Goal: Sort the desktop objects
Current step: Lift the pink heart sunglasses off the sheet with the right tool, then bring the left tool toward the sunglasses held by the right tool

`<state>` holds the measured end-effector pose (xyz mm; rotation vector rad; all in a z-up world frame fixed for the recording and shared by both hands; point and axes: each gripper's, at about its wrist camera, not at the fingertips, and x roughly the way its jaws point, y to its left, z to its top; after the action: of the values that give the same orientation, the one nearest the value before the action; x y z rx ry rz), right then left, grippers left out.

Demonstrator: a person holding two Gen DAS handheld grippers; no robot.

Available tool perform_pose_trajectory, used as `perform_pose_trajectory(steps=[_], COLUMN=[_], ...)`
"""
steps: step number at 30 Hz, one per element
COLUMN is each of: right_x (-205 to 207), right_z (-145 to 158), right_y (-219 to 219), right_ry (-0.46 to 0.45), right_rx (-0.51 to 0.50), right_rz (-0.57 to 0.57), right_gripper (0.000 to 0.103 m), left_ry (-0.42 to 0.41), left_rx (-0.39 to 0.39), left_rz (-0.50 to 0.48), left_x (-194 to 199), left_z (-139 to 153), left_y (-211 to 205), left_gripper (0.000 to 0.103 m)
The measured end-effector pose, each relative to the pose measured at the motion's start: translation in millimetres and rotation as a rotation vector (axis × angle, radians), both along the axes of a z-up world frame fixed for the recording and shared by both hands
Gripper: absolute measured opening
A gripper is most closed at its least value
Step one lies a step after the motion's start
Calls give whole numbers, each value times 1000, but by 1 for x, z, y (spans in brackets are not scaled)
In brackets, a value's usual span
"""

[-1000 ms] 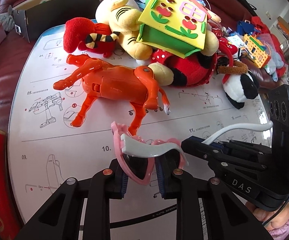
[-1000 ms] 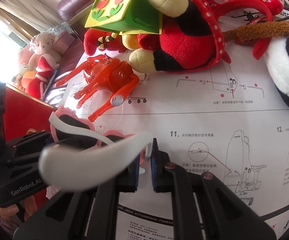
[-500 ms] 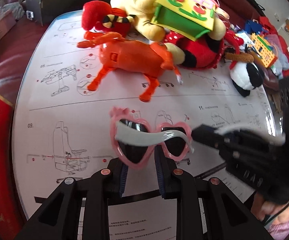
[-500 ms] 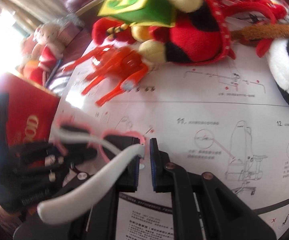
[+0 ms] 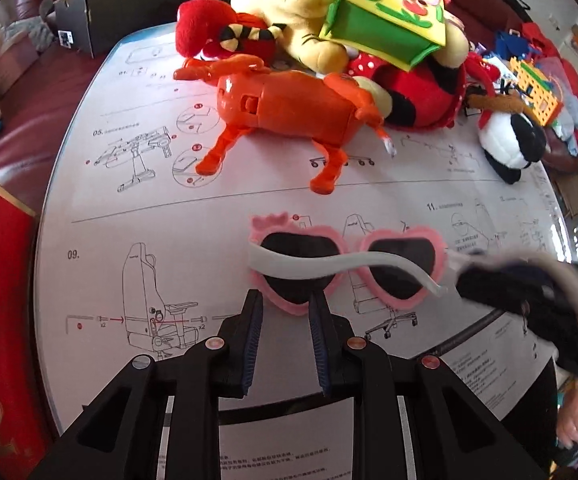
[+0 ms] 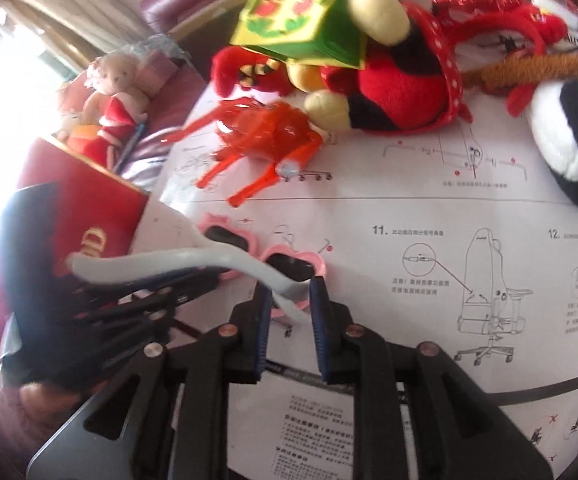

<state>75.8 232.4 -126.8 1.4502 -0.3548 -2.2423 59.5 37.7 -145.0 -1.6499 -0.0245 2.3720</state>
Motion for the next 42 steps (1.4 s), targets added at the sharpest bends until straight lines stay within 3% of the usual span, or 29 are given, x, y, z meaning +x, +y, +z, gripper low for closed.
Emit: perform_pose_trajectory(steps=[10,15,30,33,40,42], right_x=[26,26,11,-1,-16,-12], right_z=[5,16,9,17,38,41], right_y=[-25,-14,17,25,6,3], right_ry=[-4,3,-154,-153,-109,-101], right_rx=[-9,-9,-193,-216,-180,-166], right_rz=[143,139,-57,-105,-42,-12], right_gripper=[22,22,22,22,23,31], left_ry=[23,30,41,46,21,-3], left_rx=[-1,1,6,2,34,58], left_rz=[-28,-42,-61,-65,-51,-36], left_x=[1,1,2,3,0,0], left_z=[-2,-2,-2,-2,-2,-1], left_y=[1,1,0,1,-5,-11], left_gripper=[24,24,24,24,24,24])
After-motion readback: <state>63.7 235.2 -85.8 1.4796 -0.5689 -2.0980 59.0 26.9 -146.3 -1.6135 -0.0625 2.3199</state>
